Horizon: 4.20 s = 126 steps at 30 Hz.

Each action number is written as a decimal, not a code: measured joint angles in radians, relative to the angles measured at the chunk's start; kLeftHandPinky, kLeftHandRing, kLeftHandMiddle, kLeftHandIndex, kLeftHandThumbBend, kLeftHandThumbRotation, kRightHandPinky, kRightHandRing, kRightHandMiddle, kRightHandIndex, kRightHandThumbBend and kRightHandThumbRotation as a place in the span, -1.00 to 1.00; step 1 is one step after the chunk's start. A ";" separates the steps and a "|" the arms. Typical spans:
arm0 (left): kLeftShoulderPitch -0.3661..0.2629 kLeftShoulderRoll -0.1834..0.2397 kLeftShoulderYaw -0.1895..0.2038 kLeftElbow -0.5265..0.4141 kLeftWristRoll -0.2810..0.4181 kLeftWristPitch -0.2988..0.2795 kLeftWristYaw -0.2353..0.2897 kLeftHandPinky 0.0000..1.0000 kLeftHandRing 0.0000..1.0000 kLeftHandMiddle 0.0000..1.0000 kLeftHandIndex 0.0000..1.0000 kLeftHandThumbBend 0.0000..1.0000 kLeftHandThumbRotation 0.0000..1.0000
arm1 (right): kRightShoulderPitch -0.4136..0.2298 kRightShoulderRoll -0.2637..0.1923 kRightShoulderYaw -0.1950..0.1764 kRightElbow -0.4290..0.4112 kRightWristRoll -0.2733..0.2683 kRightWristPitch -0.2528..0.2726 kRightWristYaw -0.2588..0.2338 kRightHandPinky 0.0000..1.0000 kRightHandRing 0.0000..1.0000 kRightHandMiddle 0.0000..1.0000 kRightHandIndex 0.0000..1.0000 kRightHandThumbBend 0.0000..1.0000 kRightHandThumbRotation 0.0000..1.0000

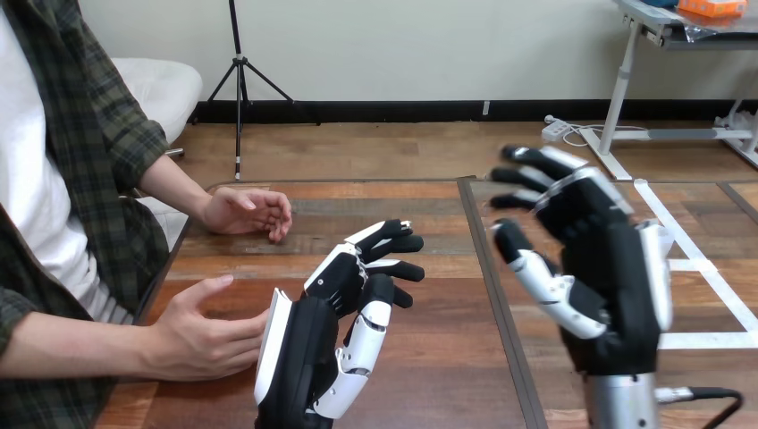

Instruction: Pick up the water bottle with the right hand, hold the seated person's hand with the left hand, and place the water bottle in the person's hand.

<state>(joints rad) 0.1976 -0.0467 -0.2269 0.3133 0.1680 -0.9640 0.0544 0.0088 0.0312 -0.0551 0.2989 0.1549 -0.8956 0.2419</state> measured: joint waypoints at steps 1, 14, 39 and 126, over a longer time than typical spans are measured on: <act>0.000 0.000 0.000 0.000 0.000 0.000 0.000 0.02 0.28 0.46 0.51 -0.65 0.52 | -0.002 0.000 -0.002 0.000 0.000 -0.012 -0.002 0.24 0.44 0.55 0.44 0.34 -0.66; 0.000 0.000 0.000 0.000 0.000 0.000 -0.001 0.02 0.27 0.45 0.52 -0.66 0.53 | -0.032 -0.001 -0.038 -0.020 0.019 -0.088 -0.040 0.18 0.40 0.50 0.41 0.44 -0.60; 0.000 0.000 -0.002 0.002 -0.002 0.000 -0.008 0.03 0.27 0.45 0.51 -0.67 0.53 | -0.069 -0.029 -0.170 -0.016 -0.017 -0.126 -0.179 0.32 0.50 0.54 0.47 0.54 -0.48; 0.001 0.001 -0.003 0.013 -0.016 0.000 -0.040 0.05 0.28 0.44 0.52 -0.65 0.49 | -0.202 -0.236 -0.214 0.482 -0.278 0.102 -0.479 0.84 0.88 0.79 0.66 1.00 -0.05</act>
<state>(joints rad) 0.1990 -0.0462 -0.2297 0.3262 0.1516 -0.9645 0.0149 -0.1932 -0.2047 -0.2693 0.7813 -0.1229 -0.7934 -0.2376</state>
